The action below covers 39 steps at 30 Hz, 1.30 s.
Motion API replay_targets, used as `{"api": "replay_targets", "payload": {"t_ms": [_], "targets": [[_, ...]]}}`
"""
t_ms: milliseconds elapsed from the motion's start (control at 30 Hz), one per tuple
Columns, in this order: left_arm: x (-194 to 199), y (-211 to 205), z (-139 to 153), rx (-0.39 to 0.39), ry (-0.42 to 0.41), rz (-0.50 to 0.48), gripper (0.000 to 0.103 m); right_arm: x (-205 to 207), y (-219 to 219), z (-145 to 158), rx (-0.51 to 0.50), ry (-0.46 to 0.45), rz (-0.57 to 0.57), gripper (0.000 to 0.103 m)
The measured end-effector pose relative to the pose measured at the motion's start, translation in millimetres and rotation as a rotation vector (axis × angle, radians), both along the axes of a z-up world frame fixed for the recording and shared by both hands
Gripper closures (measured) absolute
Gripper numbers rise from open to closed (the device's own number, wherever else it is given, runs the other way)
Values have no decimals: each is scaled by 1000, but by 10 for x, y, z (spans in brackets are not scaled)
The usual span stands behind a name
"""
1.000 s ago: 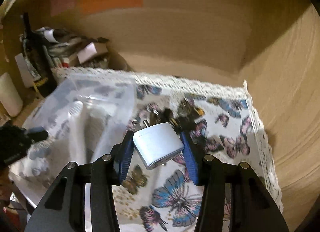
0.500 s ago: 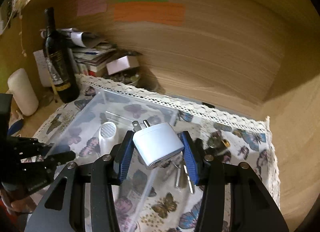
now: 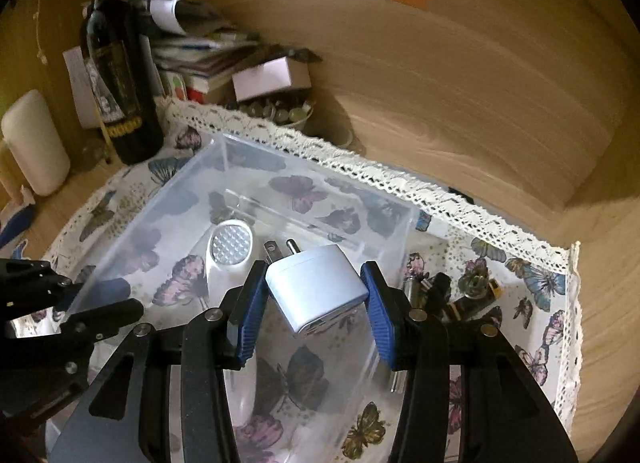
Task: Organize rigid objects
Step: 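Lower the white adapter into the box beside the brush and open the right tool, then move the right tool to the bunch of keys and grasp the key ring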
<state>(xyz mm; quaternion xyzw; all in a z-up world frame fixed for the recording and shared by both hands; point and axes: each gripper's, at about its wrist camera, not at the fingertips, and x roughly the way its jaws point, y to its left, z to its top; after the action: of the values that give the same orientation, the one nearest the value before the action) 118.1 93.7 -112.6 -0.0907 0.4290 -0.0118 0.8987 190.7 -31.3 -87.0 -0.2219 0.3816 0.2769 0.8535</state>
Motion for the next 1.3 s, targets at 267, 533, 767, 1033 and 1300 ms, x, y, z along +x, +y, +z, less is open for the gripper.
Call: {"api": "replay_targets", "payload": {"t_ms": [267, 533, 767, 1033, 1300], "targets": [[-9, -7, 5, 0, -2, -1, 88, 80, 85, -157, -71, 73, 16, 59], [-5, -6, 4, 0, -1, 0, 88, 76, 104, -166, -72, 77, 21, 59], [-13, -5, 4, 2, 0, -1, 88, -7, 47, -33, -37, 36, 17, 59], [-8, -15, 6, 1, 0, 0, 88, -131, -152, 268, 47, -30, -7, 54], [-4, -17, 5, 10, -4, -1, 88, -206, -538, 567, 100, -138, -89, 46]]}}
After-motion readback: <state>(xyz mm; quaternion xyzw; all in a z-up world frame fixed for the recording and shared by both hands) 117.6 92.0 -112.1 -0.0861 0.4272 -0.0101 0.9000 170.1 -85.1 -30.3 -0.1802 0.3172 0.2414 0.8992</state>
